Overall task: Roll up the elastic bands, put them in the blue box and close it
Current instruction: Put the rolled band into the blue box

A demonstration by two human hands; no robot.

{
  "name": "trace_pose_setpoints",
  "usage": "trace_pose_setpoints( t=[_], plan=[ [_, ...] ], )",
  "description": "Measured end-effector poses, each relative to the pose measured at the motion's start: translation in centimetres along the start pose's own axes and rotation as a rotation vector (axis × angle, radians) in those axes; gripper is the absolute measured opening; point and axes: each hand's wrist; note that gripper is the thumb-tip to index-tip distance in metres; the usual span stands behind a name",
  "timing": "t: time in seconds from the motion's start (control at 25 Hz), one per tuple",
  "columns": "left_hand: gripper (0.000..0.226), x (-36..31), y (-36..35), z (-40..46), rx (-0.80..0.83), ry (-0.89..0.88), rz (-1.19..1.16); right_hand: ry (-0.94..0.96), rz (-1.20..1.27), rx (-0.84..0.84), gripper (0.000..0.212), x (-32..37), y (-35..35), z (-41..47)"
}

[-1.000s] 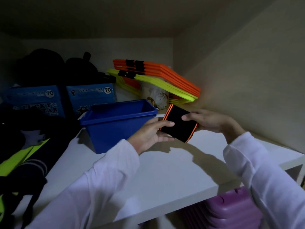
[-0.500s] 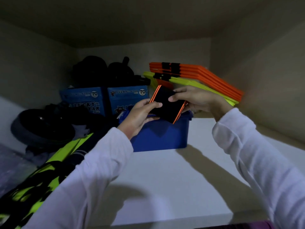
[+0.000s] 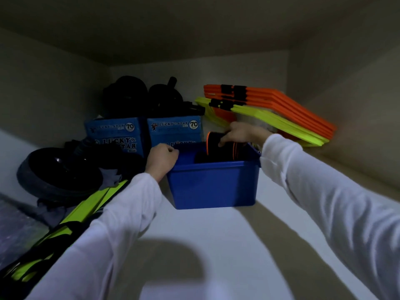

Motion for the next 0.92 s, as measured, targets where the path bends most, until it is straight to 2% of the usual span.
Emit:
trace_pose_setpoints(
  t=[0.12, 0.2, 0.36, 0.52, 0.6, 0.76, 0.92],
  plan=[
    [0.019, 1.0, 0.5, 0.7, 0.05, 0.062, 0.124, -0.133, -0.264, 0.235, 0.023, -0.3, -0.6, 2.2],
    [0.017, 1.1, 0.8, 0.9, 0.075, 0.074, 0.19, -0.201, -0.263, 0.393, 0.014, -0.5, -1.1, 3.0],
    [0.012, 1.2, 1.1, 1.4, 0.091, 0.079, 0.231, -0.279, -0.133, 0.606, 0.017, -0.5, -1.7, 3.4],
    [0.018, 1.5, 1.0, 1.4, 0.107, 0.095, 0.237, -0.307, -0.163, 0.708, 0.018, 0.0, -2.3, 3.7],
    [0.024, 1.5, 0.7, 1.3, 0.117, 0.093, 0.252, -0.306, -0.104, 0.763, 0.025, 0.0, -2.3, 3.7],
    [0.032, 1.8, 0.5, 1.2, 0.11, 0.094, 0.243, -0.334, 0.014, 0.821, 0.026, -0.4, -2.7, 4.1],
    [0.013, 1.7, 0.5, 1.3, 0.099, 0.069, 0.252, -0.354, 0.015, 0.811, 0.026, -0.5, -2.8, 3.9]
  ],
)
Point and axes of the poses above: each hand's wrist, its own z-axis towards the middle knuckle, its own y-axis out of the back of the hand, x = y × z, and after that the axes turned 14 degrees about x, right-handed
